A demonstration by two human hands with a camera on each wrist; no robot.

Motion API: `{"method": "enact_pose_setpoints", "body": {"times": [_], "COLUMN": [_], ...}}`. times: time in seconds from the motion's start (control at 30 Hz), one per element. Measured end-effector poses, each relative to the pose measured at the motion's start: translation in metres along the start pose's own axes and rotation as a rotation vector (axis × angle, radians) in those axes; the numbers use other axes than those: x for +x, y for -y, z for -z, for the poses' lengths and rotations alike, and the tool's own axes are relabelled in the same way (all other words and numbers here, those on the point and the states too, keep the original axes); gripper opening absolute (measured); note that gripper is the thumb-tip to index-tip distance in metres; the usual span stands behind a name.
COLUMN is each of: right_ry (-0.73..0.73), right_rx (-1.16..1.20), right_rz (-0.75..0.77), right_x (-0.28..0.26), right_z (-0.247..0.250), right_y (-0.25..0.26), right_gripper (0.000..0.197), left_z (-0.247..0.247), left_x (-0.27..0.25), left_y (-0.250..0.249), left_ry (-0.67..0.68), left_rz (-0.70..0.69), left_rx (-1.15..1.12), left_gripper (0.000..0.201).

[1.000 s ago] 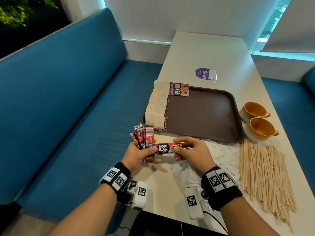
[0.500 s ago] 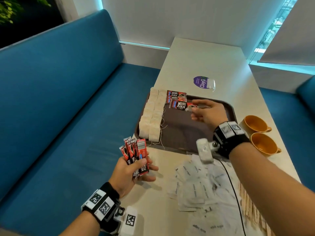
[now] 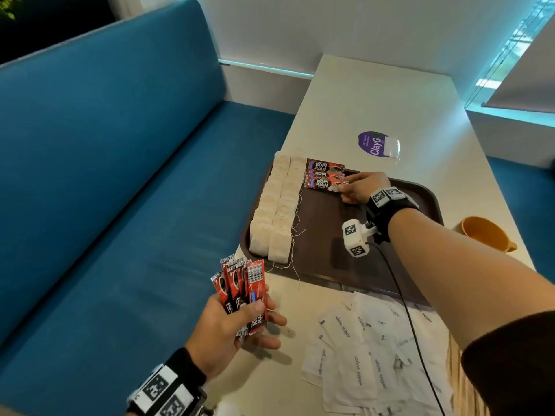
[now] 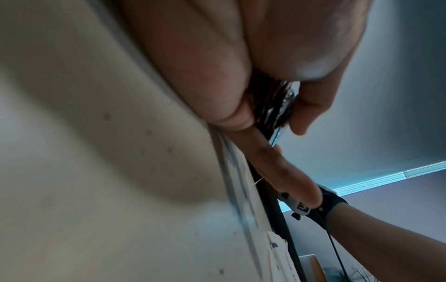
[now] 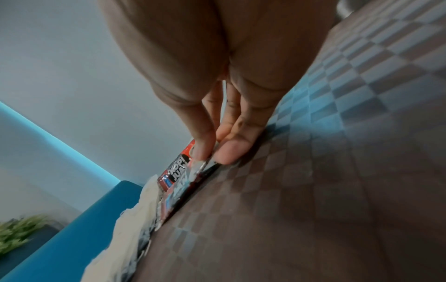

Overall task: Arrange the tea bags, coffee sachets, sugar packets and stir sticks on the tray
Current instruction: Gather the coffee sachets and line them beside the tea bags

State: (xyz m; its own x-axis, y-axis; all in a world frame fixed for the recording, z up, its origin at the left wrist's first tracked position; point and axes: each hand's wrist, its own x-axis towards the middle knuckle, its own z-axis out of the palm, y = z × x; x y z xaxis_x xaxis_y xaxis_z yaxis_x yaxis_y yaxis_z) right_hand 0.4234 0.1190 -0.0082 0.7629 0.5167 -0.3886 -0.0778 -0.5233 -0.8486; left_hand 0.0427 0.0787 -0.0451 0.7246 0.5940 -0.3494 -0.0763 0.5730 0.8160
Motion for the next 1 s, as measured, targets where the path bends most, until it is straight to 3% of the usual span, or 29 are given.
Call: {"method": "enact_pose_setpoints", "body": {"times": [0.37, 0.7, 0.9, 1.0], "right_ry": [-0.076, -0.068, -0.073, 0.029], "right_rx": [-0.139, -0.046, -0.106, -0.085], "right_rz": [-0.061, -0.056, 0.149, 0.238], "right_x": [0.005, -0.005, -0.055, -0.102], "right_z": [-0.008, -0.001, 0.012, 0.010], "right_y": [0.006, 0.005, 0.009, 0.008], "right_gripper": [0.023, 0.024, 0.014, 0.009], "left_z": [0.003, 0.002, -0.003, -0.005], "left_x": [0.003, 0.002, -0.003, -0.005], "left_y": [0.004, 0.004, 0.000, 0.001], "left_ry": [0.003, -0.001, -0.002, -0.021], "left_rz": [-0.025, -0.030, -0.034, -0.050], "left_rx": [0.000, 0.023, 0.048, 0.072], "left_gripper": [0.042, 0.039, 0.039, 0.029]}}
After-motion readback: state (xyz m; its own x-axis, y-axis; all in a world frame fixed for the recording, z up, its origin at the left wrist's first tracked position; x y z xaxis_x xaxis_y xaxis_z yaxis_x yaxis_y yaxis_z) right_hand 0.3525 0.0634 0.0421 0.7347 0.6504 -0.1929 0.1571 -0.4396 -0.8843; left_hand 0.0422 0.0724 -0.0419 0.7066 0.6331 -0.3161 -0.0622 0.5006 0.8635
